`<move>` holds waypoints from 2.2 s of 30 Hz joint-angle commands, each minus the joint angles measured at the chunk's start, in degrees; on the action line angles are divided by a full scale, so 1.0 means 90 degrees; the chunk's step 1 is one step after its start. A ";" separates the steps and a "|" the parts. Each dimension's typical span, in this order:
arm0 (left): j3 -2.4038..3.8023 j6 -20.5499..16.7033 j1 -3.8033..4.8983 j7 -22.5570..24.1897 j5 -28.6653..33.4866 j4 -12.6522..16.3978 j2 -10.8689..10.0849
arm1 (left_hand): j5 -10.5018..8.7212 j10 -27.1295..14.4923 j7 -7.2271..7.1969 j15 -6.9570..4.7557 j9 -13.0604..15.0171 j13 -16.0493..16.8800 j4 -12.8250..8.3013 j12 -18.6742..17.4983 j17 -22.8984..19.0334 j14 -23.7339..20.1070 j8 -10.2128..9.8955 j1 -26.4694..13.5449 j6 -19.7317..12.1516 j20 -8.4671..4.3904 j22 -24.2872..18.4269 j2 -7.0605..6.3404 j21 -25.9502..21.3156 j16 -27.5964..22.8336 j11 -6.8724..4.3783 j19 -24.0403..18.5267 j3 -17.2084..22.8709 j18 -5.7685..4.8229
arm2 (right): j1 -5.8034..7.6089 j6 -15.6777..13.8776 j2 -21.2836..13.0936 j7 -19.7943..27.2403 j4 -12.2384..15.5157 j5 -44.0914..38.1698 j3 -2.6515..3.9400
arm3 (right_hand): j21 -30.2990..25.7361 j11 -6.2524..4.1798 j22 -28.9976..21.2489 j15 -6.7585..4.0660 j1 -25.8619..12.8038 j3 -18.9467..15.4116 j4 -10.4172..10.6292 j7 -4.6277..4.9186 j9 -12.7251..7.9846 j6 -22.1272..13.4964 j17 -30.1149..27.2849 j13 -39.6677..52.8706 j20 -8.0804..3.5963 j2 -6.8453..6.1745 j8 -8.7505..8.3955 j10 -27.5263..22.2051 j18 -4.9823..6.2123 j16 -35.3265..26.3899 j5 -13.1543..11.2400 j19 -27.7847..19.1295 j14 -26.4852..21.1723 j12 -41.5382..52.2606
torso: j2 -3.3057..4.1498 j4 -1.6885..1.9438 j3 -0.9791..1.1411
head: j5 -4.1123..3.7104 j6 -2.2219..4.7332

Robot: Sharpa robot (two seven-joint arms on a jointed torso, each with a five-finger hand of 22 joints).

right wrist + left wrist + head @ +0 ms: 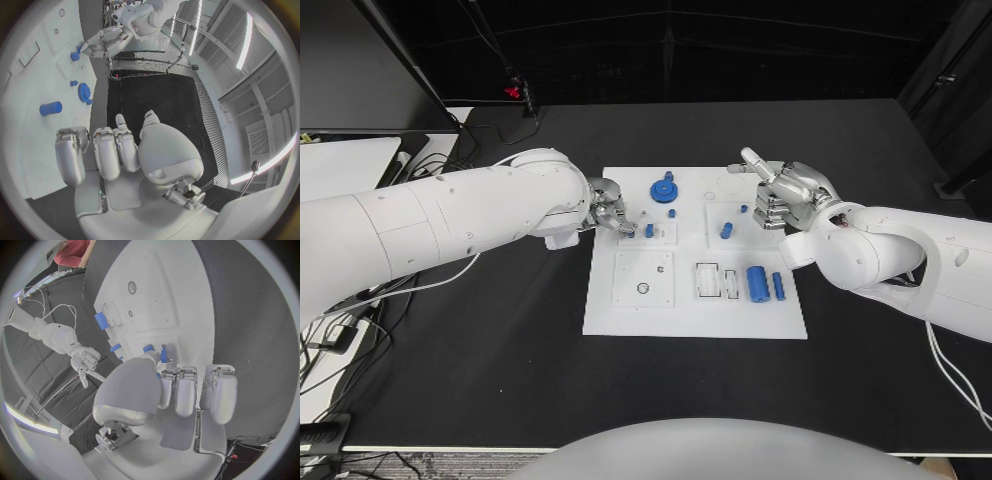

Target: Assemble the parts on the task board

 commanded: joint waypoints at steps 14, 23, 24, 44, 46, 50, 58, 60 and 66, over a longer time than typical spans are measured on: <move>-0.0019 0.0249 -0.0058 -0.0167 0.0013 -0.0056 0.0070 | 0.0008 0.0664 -0.0082 -0.0050 -0.0003 0.1660 -0.0280 -0.0034 0.1677 0.0665 0.0002 0.0144 0.0029 -0.0029 0.1677 0.0098 0.0020 0.0005 -0.0016 0.0676 0.0381 -0.0041 | 0.0009 0.0041 0.0008 0.0056 0.0015 0.0000 0.0003 | 0.0021 0.0018 0.1677 0.0007 0.0022 -0.0010 0.0016 0.0180 0.0008 -0.0056 0.1677 0.1671 0.0037 0.0064 0.0042 0.0651 -0.0045 0.0016 0.0022 0.0674 0.0673 0.0015 | 0.0001 -0.0003 0.0001 | 0.0016 -0.0027; -0.0019 0.0323 -0.0080 -0.0208 0.0013 -0.0046 0.0055 | -0.0003 0.0664 -0.0073 -0.0046 0.0000 0.1660 -0.0279 -0.0034 0.1677 0.0665 -0.0006 0.0120 0.0012 -0.0028 0.1677 0.0085 0.0020 0.0005 -0.0008 0.0676 0.0409 -0.0041 | 0.0009 0.0043 0.0002 0.0057 0.0016 0.0000 0.0003 | 0.0021 0.0018 0.1677 0.0007 0.0022 -0.0010 0.0016 0.0180 0.0008 -0.0056 0.1677 0.1671 0.0037 0.0064 0.0042 0.0651 -0.0045 0.0016 0.0022 0.0674 0.0673 0.0015 | 0.0000 -0.0003 -0.0001 | 0.0007 -0.0037; -0.0019 0.0329 -0.0081 -0.0211 0.0013 -0.0045 0.0054 | -0.0003 0.0664 -0.0073 -0.0046 0.0000 0.1660 -0.0279 -0.0034 0.1677 0.0665 -0.0006 0.0120 0.0012 -0.0028 0.1677 0.0085 0.0020 0.0005 -0.0008 0.0676 0.0409 -0.0041 | 0.0009 0.0043 0.0001 0.0057 0.0016 0.0000 0.0003 | 0.0021 0.0018 0.1677 0.0007 0.0022 -0.0010 0.0016 0.0180 0.0008 -0.0056 0.1677 0.1671 0.0037 0.0064 0.0042 0.0651 -0.0045 0.0016 0.0022 0.0674 0.0673 0.0015 | 0.0001 -0.0002 -0.0001 | 0.0005 -0.0038; -0.0019 0.0478 -0.0096 -0.0286 0.0013 -0.0034 0.0057 | -0.0430 0.0664 -0.0018 0.0004 0.0052 0.1660 -0.0269 -0.0034 0.1677 0.0665 -0.0030 -0.0454 -0.0194 0.0016 0.1677 -0.0161 0.0020 0.0005 0.0046 0.0676 0.0366 -0.0041 | 0.0009 0.0045 -0.0006 0.0055 0.0012 0.0000 0.0003 | 0.0021 0.0018 0.1677 0.0007 0.0020 -0.0012 0.0018 0.0180 0.0008 -0.0059 0.1677 0.1671 0.0037 0.0067 0.0049 0.0651 -0.0045 0.0016 0.0018 0.0674 0.0673 0.0015 | 0.0002 -0.0001 0.0001 | -0.0009 -0.0049; -0.0019 0.0491 -0.0096 -0.0297 0.0013 -0.0034 0.0056 | -0.0460 0.0664 -0.0016 0.0009 0.0052 0.1660 -0.0268 -0.0034 0.1677 0.0665 -0.0032 -0.0563 -0.0210 0.0020 0.1677 -0.0174 0.0020 0.0005 0.0048 0.0676 0.0329 -0.0041 | 0.0009 0.0047 -0.0005 0.0055 0.0012 0.0000 0.0003 | 0.0021 0.0018 0.1677 0.0007 0.0020 -0.0012 0.0018 0.0180 0.0008 -0.0059 0.1677 0.1671 0.0037 0.0067 0.0049 0.0651 -0.0045 0.0016 0.0018 0.0674 0.0673 0.0015 | 0.0004 0.0000 0.0001 | -0.0009 -0.0047; -0.0019 0.0522 -0.0097 -0.0295 0.0013 -0.0038 0.0056 | -0.0492 0.0664 -0.0005 0.0030 0.0024 0.1660 -0.0267 -0.0034 0.1677 0.0665 -0.0078 -0.0783 -0.0297 0.0032 0.1677 -0.0187 0.0020 0.0005 0.0053 0.0676 0.0252 -0.0041 | 0.0009 0.0048 -0.0005 0.0055 0.0014 0.0000 0.0003 | 0.0021 0.0018 0.1677 0.0007 0.0020 -0.0012 0.0018 0.0180 0.0008 -0.0059 0.1677 0.1671 0.0037 0.0067 0.0049 0.0651 -0.0045 0.0016 0.0018 0.0674 0.0673 0.0015 | 0.0003 -0.0003 0.0001 | -0.0007 -0.0049; -0.0019 0.0548 -0.0098 -0.0301 0.0013 -0.0039 0.0058 | -0.0522 0.0664 0.0002 0.0048 -0.0029 0.1660 -0.0271 -0.0034 0.1677 0.0665 -0.0107 -0.0962 -0.0333 0.0048 0.1677 -0.0250 0.0020 0.0005 0.0062 0.0676 0.0157 -0.0041 | 0.0009 0.0044 -0.0015 0.0053 0.0018 0.0000 0.0003 | 0.0021 0.0018 0.1677 0.0007 0.0020 -0.0012 0.0018 0.0180 0.0008 -0.0059 0.1677 0.1671 0.0037 0.0067 0.0049 0.0651 -0.0045 0.0016 0.0018 0.0674 0.0673 0.0015 | 0.0001 -0.0004 0.0000 | -0.0010 -0.0065; -0.0019 0.0546 -0.0098 -0.0300 0.0013 -0.0037 0.0057 | -0.0536 0.0664 0.0002 0.0056 -0.0055 0.1660 -0.0272 -0.0034 0.1677 0.0665 -0.0109 -0.1088 -0.0329 0.0057 0.1677 -0.0291 0.0020 0.0005 0.0063 0.0676 0.0081 -0.0041 | 0.0009 0.0047 -0.0017 0.0050 0.0019 0.0000 0.0003 | 0.0021 0.0018 0.1677 0.0007 0.0020 -0.0012 0.0018 0.0180 0.0008 -0.0059 0.1677 0.1671 0.0037 0.0067 0.0049 0.0651 -0.0045 0.0016 0.0018 0.0674 0.0673 0.0015 | 0.0003 0.0000 0.0001 | -0.0012 -0.0063; -0.0019 0.0522 -0.0099 -0.0310 0.0013 -0.0037 0.0055 | -0.0697 0.0664 0.0018 0.0078 -0.0128 0.1660 -0.0270 -0.0034 0.1677 0.0665 -0.0117 -0.1616 -0.0313 0.0077 0.1677 -0.0387 0.0020 0.0005 0.0078 0.0676 -0.0236 -0.0041 | 0.0009 0.0052 -0.0018 0.0047 0.0022 0.0000 0.0003 | 0.0021 0.0018 0.1677 0.0007 0.0020 -0.0012 0.0018 0.0180 0.0008 -0.0059 0.1677 0.1671 0.0037 0.0067 0.0049 0.0651 -0.0045 0.0016 0.0018 0.0674 0.0673 0.0015 | 0.0001 -0.0001 0.0003 | -0.0010 -0.0060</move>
